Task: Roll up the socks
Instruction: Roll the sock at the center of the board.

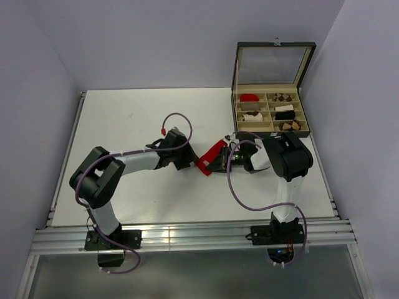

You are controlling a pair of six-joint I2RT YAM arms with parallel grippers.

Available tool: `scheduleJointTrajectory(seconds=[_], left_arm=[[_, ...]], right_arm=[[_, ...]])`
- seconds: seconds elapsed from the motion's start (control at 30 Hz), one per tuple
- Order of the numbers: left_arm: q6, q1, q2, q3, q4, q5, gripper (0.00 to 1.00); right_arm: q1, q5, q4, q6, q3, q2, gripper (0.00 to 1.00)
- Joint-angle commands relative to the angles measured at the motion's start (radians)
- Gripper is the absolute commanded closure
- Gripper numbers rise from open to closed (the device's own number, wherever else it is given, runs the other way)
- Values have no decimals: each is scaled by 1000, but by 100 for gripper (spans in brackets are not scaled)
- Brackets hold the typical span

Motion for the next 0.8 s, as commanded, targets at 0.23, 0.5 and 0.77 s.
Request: scheduleJointTrajectory(seconds=[0.23,0.5,0.77], left_arm=[[0,-8,47,49,25,2,51],[14,-16,114,77,-60,11,70],[79,-23,166,146,-166,-33,77]], right_arm=[[-8,107,-130,-60,4,38,100],[-5,151,-191,-103,19,2,100],[62,387,-419,-304,44,-203,65]])
